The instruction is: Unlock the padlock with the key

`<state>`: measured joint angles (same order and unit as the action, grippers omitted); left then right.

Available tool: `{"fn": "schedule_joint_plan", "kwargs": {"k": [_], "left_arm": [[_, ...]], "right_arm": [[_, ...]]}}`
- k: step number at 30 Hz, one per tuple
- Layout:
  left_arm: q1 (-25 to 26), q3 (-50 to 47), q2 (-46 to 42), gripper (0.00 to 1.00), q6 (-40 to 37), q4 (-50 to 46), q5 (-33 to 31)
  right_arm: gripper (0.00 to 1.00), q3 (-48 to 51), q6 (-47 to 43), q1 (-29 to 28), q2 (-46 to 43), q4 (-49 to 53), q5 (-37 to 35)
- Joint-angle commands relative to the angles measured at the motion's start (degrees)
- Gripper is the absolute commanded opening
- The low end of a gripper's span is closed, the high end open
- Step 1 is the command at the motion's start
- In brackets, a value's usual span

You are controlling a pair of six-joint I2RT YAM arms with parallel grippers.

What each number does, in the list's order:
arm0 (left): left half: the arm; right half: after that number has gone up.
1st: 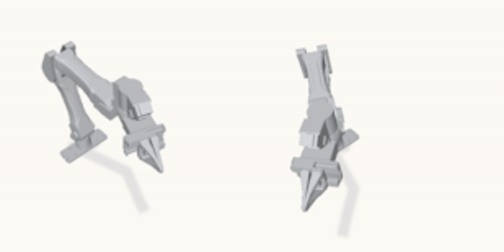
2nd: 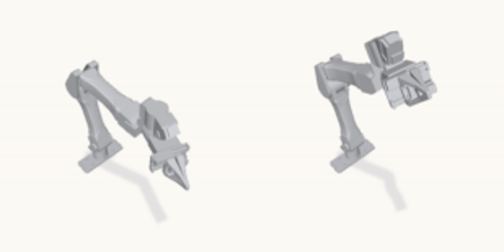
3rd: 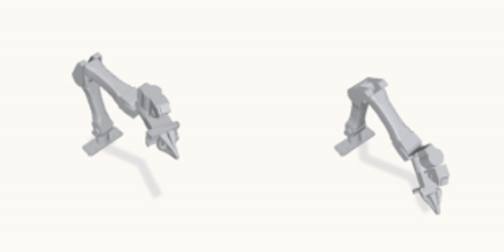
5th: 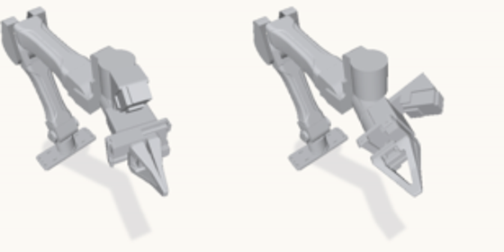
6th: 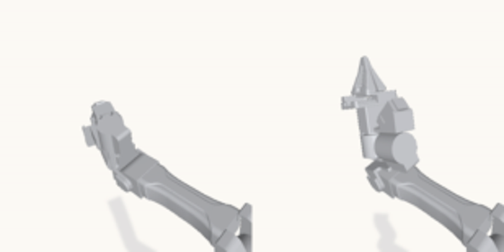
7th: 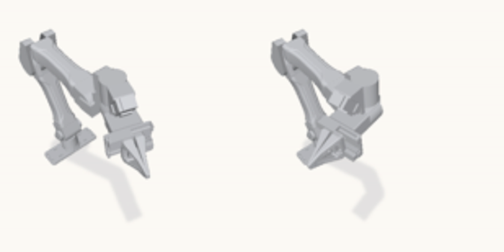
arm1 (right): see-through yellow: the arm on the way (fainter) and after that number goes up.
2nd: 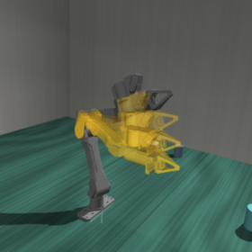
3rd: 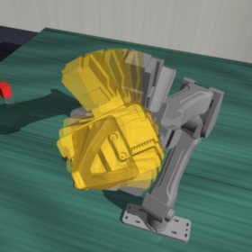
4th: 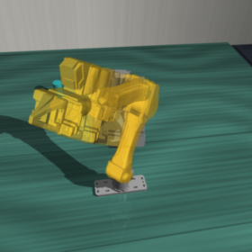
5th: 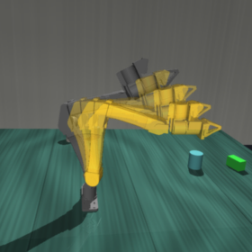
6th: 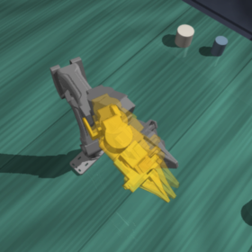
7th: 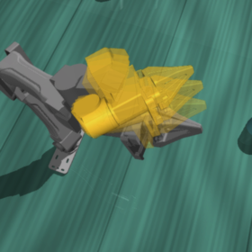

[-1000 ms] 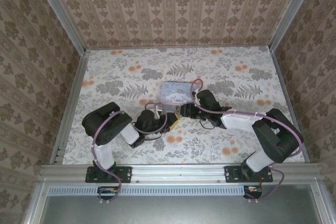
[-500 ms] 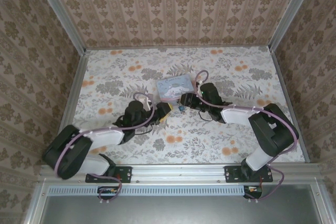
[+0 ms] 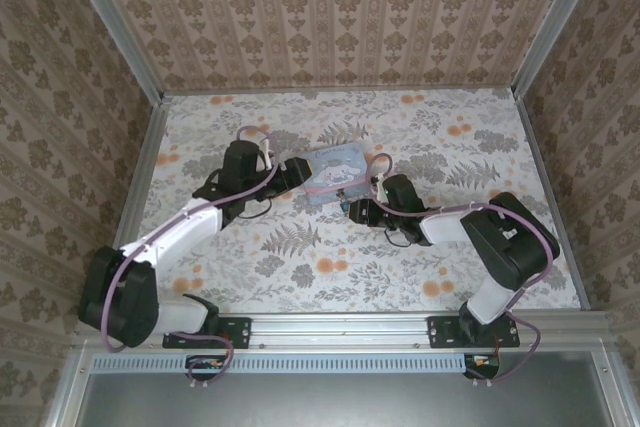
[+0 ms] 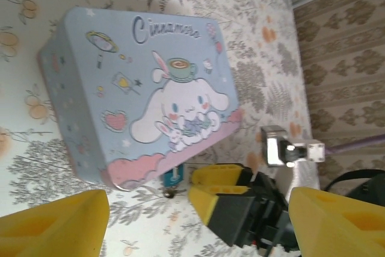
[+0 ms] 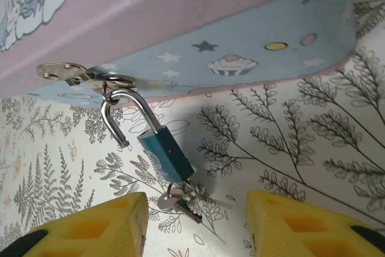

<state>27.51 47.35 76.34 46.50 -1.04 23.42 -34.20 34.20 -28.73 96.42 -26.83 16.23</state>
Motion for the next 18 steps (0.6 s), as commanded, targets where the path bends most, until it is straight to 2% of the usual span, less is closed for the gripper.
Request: {"fn": "schedule_joint_plan", "kwargs": {"k": [1, 14, 18], "left_arm": [[-0.98, 3.84, 2.79, 0.79, -6.17, -6.31, 1.36], [-1.01, 10.04, 9.96, 0.8, -7.61, -6.85, 1.44], [-0.99, 11.57, 11.65, 0.8, -8.08, -7.42, 1.46]], "right_arm": [[0.47, -2.38, -3.25, 0.17, 3.06, -0.51, 1.6], [0.39, -5.0, -2.27, 0.17, 8.62, -2.77, 5.39], [0.31, -4.83, -2.03, 0.06, 9.03, -3.19, 5.48]]}}
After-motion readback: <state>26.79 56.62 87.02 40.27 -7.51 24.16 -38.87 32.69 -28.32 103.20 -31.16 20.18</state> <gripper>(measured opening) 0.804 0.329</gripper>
